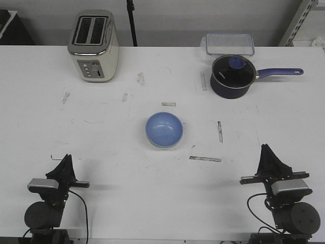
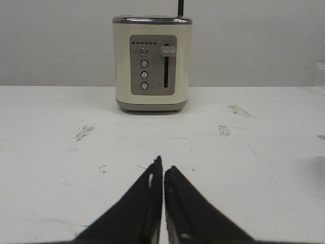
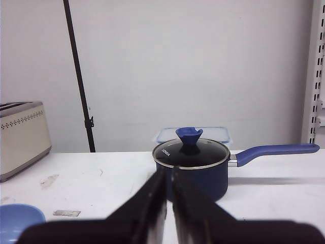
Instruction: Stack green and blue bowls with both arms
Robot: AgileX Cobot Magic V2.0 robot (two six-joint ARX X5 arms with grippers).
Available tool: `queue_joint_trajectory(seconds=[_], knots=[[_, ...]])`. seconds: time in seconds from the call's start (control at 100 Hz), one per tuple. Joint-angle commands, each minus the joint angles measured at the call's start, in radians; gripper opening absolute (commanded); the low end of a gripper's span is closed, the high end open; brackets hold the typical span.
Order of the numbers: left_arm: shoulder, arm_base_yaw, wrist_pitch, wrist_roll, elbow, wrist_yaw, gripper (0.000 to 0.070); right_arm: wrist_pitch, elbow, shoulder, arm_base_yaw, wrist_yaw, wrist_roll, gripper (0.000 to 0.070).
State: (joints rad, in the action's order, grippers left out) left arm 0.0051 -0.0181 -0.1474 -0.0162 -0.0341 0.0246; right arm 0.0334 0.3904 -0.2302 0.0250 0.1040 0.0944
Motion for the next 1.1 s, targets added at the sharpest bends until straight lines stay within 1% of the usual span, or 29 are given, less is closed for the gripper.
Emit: queue_joint_trajectory(seconds=[0.0, 0.07, 0.16, 0.26, 0.35, 0.52, 0.75, 0.89, 1.09], knots=[[-0.002, 0.000, -0.011, 0.004, 0.022, 0.000, 0.0001, -0.011, 0.002, 0.002, 0.000, 0.000, 0.010, 0.0015], [-0.002, 0.000, -0.011, 0.004, 0.022, 0.000, 0.0001, -0.011, 0.002, 0.002, 0.000, -0.004, 0.010, 0.0015], [-0.002, 0.000, -0.011, 0.004, 0.022, 0.000, 0.0001, 0.005, -0.013, 0.024, 0.000, -0.042, -0.013, 0.0015], [-0.002, 0.000, -0.011, 0.004, 0.022, 0.000, 0.0001, -0.013, -0.066, 0.040, 0.000, -0.053, -0.026, 0.0015], [-0.002, 0.000, -0.011, 0.004, 0.022, 0.000, 0.0001, -0.042, -0.145, 0.070, 0.000, -0.055, -0.026, 0.0015], [-0.002, 0.000, -0.011, 0.004, 0.022, 0.000, 0.0001, -0.043, -0.272, 0.140, 0.000, -0.063, -0.025, 0.0015], [-0.002, 0.000, -0.011, 0.004, 0.022, 0.000, 0.0001, -0.051, -0.378, 0.233, 0.000, -0.062, -0.024, 0.0015], [-0.002, 0.000, -0.011, 0.004, 0.022, 0.000, 0.0001, -0.018, -0.378, 0.229, 0.000, -0.078, -0.024, 0.0015], [-0.002, 0.000, -0.011, 0.004, 0.022, 0.000, 0.0001, -0.040, -0.378, 0.229, 0.000, -0.086, -0.024, 0.0015]])
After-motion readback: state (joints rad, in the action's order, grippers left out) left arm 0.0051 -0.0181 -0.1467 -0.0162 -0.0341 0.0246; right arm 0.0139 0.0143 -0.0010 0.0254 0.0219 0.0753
